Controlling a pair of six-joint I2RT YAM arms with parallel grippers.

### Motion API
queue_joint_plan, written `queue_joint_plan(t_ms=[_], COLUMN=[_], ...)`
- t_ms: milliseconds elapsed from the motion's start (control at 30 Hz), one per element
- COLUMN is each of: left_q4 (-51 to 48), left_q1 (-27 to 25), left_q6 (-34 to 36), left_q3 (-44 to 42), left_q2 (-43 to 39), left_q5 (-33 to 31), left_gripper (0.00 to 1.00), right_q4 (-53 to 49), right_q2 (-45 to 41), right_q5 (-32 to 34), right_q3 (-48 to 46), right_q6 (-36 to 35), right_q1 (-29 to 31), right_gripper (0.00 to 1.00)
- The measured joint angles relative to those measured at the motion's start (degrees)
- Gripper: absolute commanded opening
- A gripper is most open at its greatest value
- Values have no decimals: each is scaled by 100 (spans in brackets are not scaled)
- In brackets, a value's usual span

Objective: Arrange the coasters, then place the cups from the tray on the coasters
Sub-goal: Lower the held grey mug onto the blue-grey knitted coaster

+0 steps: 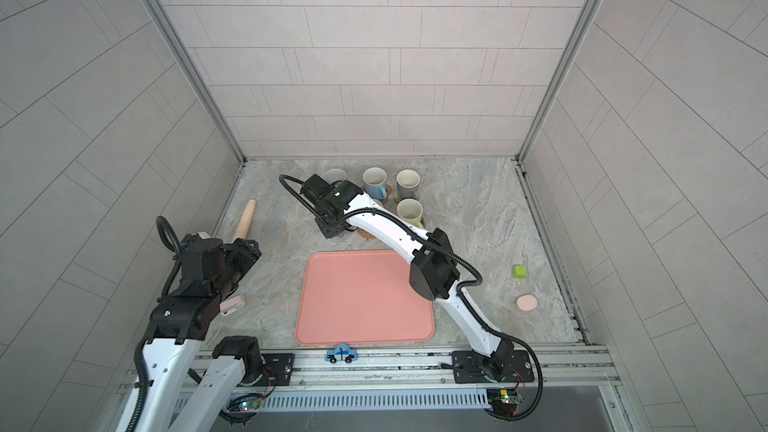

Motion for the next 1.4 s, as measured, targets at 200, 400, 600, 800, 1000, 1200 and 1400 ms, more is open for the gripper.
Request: queue_joint_plan(t_ms=[200,400,600,800,1000,1200,1400], left_q4=[-2,-2,-11,-22,-44,-46,-48], left_q1=[0,0,-2,0,-2,0,0], left_q6=[0,0,0,0,0,2,2], left_q3=[-2,-2,-2,-2,-2,-2,-2], left_q2=[-7,-24,-42,-42,-42,-44,-48], left_q5=[2,0,-2,-2,-2,-2,-4], left_gripper=[69,69,69,69,69,69,69], right_q4=[76,72,79,74,76,76,111], right_q2=[92,271,304,310,315,369,496], right_q5=[76,92,101,107,105,101,94], right_q3=[24,232,334,334,334,334,334], right_q6=[-2,-2,-2,-2,0,0,2], right_q1=[-24,-55,-92,-140,-184,-212,-212], right_gripper=[11,11,11,11,11,11,11])
